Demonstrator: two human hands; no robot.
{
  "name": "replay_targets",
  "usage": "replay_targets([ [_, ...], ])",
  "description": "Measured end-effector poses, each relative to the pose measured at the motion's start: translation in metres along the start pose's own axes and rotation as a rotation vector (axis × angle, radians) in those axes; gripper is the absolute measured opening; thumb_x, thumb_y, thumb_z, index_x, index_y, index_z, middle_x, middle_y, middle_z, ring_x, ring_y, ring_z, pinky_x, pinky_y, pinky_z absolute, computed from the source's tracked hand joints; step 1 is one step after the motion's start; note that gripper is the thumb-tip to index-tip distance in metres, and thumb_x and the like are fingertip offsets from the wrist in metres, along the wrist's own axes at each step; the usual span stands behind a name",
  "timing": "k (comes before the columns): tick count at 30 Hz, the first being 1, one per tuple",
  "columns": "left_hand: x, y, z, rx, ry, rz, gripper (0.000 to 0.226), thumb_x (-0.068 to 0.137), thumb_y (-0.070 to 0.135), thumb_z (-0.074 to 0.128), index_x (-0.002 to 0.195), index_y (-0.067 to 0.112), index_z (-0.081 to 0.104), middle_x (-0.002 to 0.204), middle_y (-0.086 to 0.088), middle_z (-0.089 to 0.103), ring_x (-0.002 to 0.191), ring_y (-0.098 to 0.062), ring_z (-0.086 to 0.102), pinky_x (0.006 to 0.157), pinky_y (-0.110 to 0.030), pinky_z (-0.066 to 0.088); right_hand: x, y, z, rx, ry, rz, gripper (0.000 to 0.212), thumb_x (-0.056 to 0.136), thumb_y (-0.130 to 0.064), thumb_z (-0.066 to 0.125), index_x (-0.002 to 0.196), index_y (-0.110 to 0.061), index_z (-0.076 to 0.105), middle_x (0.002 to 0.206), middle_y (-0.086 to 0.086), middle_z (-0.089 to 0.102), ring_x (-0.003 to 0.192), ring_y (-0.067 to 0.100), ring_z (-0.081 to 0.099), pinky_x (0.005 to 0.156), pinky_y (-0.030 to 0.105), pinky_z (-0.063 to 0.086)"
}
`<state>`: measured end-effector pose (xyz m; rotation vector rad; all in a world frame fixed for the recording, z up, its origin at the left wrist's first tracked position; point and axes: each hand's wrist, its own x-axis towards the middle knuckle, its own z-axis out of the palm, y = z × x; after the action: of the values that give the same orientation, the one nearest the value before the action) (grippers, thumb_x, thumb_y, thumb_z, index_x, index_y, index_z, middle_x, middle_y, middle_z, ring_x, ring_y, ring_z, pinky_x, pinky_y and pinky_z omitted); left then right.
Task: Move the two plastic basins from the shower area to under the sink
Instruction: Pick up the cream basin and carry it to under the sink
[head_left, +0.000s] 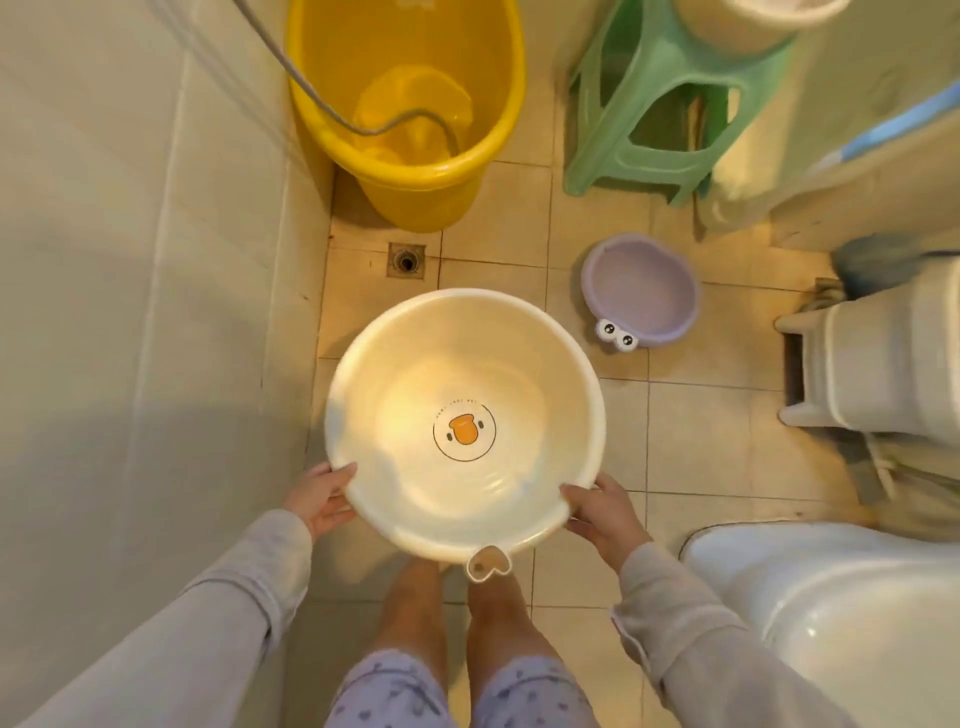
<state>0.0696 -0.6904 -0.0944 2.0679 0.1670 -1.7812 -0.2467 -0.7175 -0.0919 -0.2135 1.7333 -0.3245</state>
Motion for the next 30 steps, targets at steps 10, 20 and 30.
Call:
replay_targets([
  [10,-0.14,0.011,0.01,0.057,-0.061,0.23,0.04,0.092,0.012,0.052,0.131,0.002,0.048,0.086,-0.004,0.062,0.07,-0.016,0.061,0.069,-0.03,0.052,-0.114,-0.004,-0.06,0.171,-0.031,-0.14,0.035,0.083,0.0,0.06,0.117,-0.005,0.055,0.109,0.016,0.064,0.088,0.029,0.064,0.061,0.031,0.056],
  [20,-0.15,0.032,0.054,0.143,-0.144,0.28,0.038,0.091,0.013,0.054,0.128,0.008,0.052,0.1,-0.006,0.065,0.085,-0.02,0.061,0.075,-0.033,0.05,-0.131,0.006,-0.098,0.316,0.04,-0.221,0.034,0.082,-0.001,0.062,0.116,-0.004,0.057,0.103,0.015,0.066,0.083,0.027,0.065,0.056,0.028,0.056],
  [30,-0.152,0.067,0.104,0.652,-0.282,0.377,0.022,0.088,0.017,0.059,0.11,0.014,0.059,0.089,-0.004,0.068,0.076,-0.017,0.064,0.053,-0.021,0.059,-0.165,0.083,-0.092,0.674,0.298,-0.208,0.032,0.081,-0.007,0.064,0.112,-0.009,0.059,0.105,0.018,0.069,0.082,0.026,0.068,0.059,0.029,0.058],
])
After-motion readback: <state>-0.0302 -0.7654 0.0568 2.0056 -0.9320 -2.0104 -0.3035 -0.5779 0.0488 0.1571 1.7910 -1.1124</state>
